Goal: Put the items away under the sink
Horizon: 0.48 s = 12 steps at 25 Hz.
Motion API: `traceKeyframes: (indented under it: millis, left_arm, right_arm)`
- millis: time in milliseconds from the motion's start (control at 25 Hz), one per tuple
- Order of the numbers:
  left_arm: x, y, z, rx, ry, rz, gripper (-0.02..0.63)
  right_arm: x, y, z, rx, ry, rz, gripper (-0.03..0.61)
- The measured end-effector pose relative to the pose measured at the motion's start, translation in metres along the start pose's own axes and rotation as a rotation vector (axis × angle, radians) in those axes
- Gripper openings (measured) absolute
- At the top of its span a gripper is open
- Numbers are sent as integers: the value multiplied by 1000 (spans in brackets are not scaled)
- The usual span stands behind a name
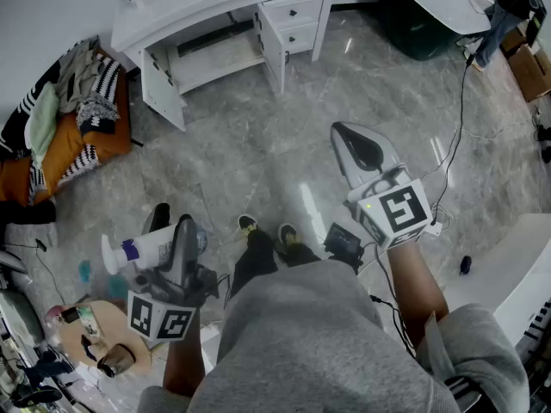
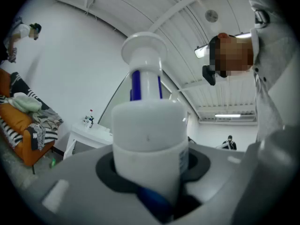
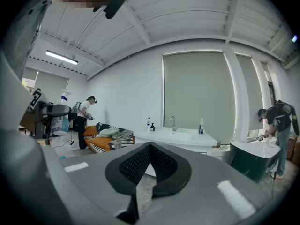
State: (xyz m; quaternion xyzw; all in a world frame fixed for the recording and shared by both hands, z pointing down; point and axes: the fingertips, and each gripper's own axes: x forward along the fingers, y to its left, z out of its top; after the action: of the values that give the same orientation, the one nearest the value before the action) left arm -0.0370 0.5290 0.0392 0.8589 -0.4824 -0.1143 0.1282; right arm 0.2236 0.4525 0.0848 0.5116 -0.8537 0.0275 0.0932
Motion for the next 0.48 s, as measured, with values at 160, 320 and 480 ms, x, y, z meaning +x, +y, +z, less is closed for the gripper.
traceKeyframes:
  millis: [160, 320, 480]
  left_arm:
    - [8, 19, 5, -3, 2, -2, 210]
    - [15, 42, 12, -12, 0, -15, 210]
    - [22, 64, 18, -17, -6, -24, 209]
  right_arm:
    - [12, 5, 4, -11, 20, -25, -8]
    - [30, 16, 9, -14, 26, -41, -8]
    - [52, 25, 16, -27, 33, -44, -8]
